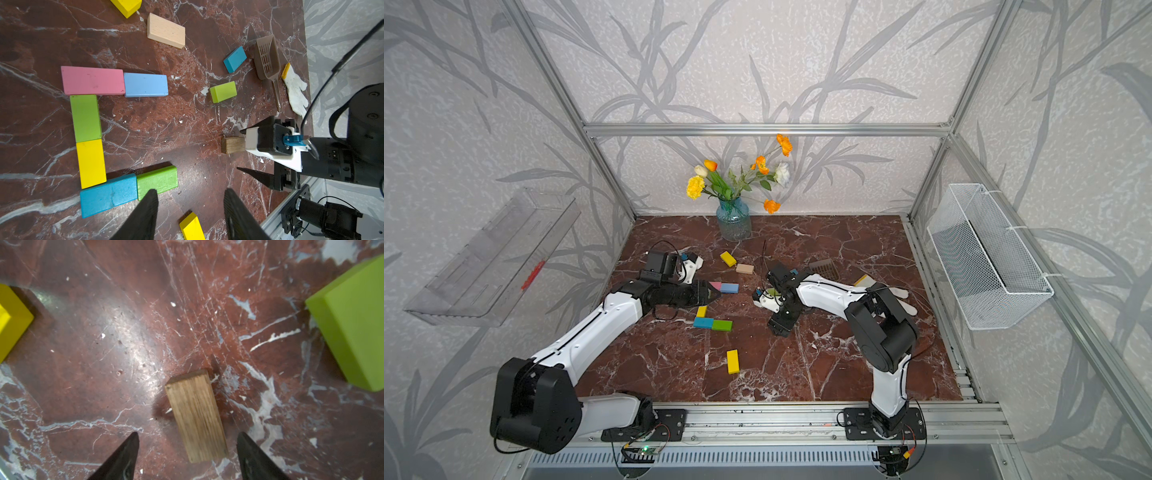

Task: Assemble the letter c with building blocks
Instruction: Adjust the building block at the center of the board.

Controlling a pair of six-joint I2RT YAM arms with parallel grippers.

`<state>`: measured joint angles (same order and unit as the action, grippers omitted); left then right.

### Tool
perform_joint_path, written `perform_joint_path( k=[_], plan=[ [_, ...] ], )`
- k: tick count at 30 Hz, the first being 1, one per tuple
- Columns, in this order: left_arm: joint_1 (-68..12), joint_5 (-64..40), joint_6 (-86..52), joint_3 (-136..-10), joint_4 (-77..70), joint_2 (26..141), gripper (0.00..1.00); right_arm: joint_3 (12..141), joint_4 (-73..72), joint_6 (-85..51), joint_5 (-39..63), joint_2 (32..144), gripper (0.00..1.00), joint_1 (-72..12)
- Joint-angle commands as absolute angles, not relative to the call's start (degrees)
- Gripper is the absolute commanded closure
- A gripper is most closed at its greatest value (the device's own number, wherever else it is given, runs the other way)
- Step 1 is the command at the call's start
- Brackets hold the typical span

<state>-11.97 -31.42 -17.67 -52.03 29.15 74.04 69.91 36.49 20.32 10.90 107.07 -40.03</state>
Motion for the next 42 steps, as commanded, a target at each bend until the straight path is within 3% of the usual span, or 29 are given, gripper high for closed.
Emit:
perform_joint_path(
  k=[1, 6, 13, 21, 34, 42],
  plan=[
    [-12.53, -31.99, -15.66, -51.93, 29.41, 71.87, 0.48, 71.28, 36.32, 21.71, 9.22, 107.77, 0.27, -40.25],
    [-12.74, -30.34, -13.78, -54.07, 32.73, 70.95, 0.49, 70.68, 36.24, 21.75, 9.4, 108.19, 0.31, -41.45],
    [-12.92, -34.48, -19.07, -53.16, 33.04, 66.14, 0.5, 69.03, 35.66, 18.24, 9.06, 107.53, 0.46, -42.32],
    [-15.79, -31.86, -23.88, -54.92, 34.95, 65.97, 0.53, 65.32, 34.71, 7.07, 7.6, 105.68, 0.64, -41.42],
    [-24.61, -27.78, -33.0, -57.42, 28.45, 73.67, 0.55, 56.31, 34.82, -20.31, 0.95, 92.42, 0.71, -39.46],
    [-28.1, -27.08, -33.93, -61.33, 27.16, 81.32, 0.57, 54.81, 36.59, -30.01, -1.92, 91.77, 0.72, -38.85]
  ],
)
